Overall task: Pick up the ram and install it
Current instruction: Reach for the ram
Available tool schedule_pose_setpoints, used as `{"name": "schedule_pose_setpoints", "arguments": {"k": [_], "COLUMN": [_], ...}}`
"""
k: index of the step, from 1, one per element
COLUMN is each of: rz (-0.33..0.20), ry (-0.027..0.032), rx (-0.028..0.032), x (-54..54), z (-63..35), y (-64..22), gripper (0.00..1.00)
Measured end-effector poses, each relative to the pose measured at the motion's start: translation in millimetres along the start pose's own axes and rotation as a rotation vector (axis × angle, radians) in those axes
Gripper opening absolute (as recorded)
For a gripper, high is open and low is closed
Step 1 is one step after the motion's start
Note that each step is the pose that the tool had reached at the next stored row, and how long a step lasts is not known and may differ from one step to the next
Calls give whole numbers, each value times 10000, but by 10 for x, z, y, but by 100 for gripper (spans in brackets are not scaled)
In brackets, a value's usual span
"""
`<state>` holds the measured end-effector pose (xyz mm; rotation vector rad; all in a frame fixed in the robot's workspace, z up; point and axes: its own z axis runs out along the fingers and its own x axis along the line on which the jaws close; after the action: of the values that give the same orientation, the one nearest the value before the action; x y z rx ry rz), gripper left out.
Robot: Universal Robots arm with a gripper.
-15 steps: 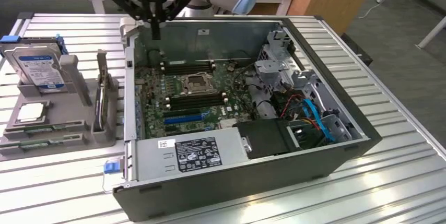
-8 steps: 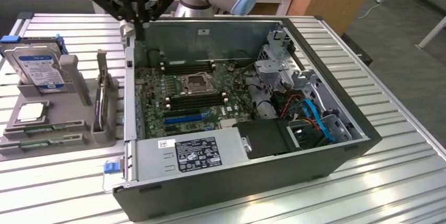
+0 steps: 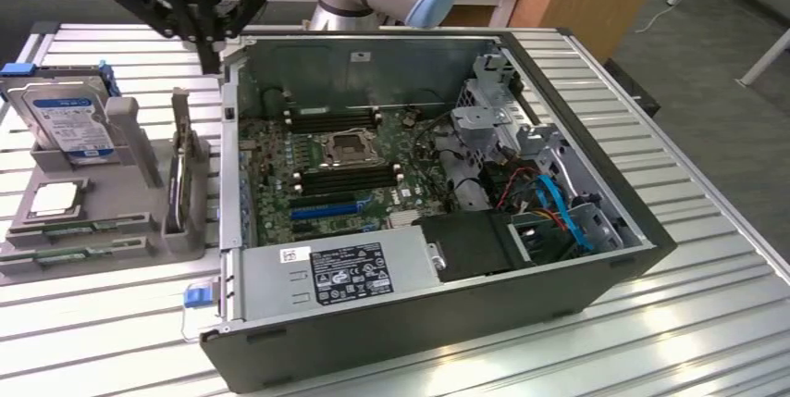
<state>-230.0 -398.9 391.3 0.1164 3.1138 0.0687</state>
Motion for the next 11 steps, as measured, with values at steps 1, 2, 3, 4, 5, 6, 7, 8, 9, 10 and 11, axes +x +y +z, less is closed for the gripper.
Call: {"name": "schedule_pose_setpoints", "arguments": {"k": [1, 2, 3, 4, 5, 6, 7, 8, 9, 10, 11], "rz": [1, 2, 2, 1, 1, 2, 3, 3, 1, 1, 3], "ry": [1, 3, 4, 6, 8, 10, 12, 14, 15, 18, 19], "rx": [-1, 0, -1, 0, 0, 0, 0, 0, 0, 1, 0], "x": [45, 90, 139, 184, 227, 274, 319, 364, 408, 455, 501], "z": [1, 0, 1, 1, 1, 1, 1, 2, 2, 3, 3], "y": [-3, -6, -10, -14, -17, -20, -23, -27, -31, -34, -38], "gripper": [11, 11, 11, 11, 11, 11, 11, 11, 11, 11, 11]}}
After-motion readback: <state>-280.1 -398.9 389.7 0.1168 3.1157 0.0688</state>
